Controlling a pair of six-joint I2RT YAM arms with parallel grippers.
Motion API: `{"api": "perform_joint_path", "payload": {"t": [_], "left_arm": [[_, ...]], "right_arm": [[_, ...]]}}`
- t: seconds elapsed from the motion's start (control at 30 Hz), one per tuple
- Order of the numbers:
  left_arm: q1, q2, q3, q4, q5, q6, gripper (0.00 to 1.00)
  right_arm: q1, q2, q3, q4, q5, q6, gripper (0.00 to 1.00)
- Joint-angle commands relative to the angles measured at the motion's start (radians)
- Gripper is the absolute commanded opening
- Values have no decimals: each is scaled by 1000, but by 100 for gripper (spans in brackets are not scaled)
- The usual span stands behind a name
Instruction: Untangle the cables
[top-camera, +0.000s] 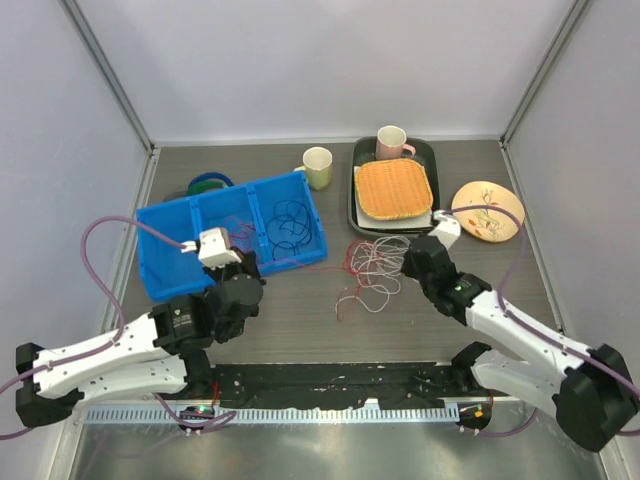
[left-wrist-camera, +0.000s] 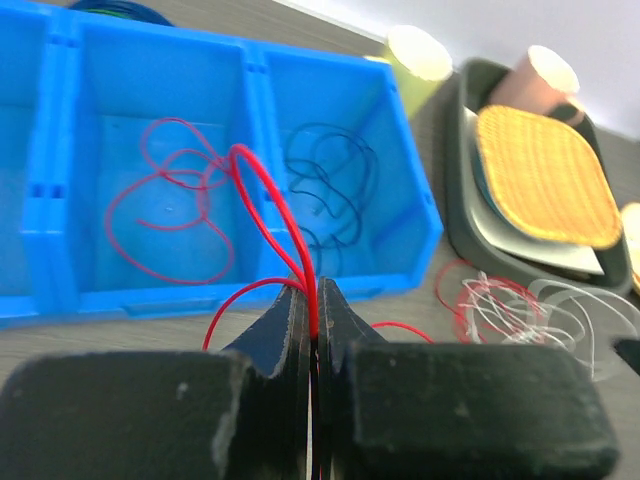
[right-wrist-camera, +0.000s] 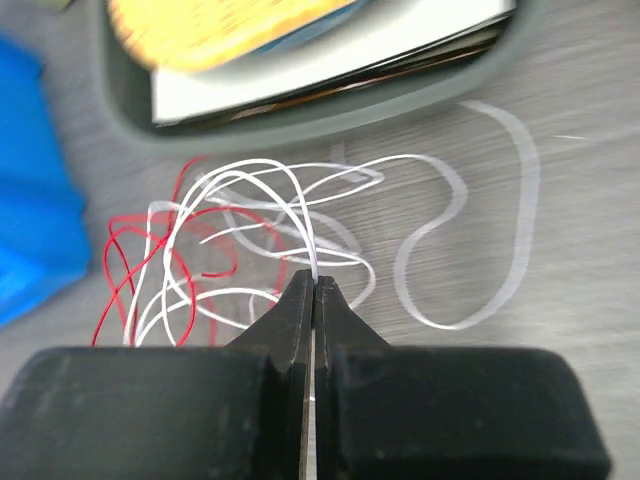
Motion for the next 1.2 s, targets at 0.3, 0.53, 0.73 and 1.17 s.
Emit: {"api": "perform_joint_path", "payload": {"t": [0.3,0.53,0.73,1.17], "left_arm": [[261,-32,73,-278,-41,-201,0],[345,-81,113,-417,-68,-271,0],[388,-72,220,-587,-148,-348,0],[400,-72,109,41,598,255,0]], "right_arm": [[-154,-415,-14,-485,615,397,1],[-157,-605,-43,-562,688,499,1],[-157,-686,-39,-628,724,542,1],[-157,-654,-105,-253,460,212,1]]}}
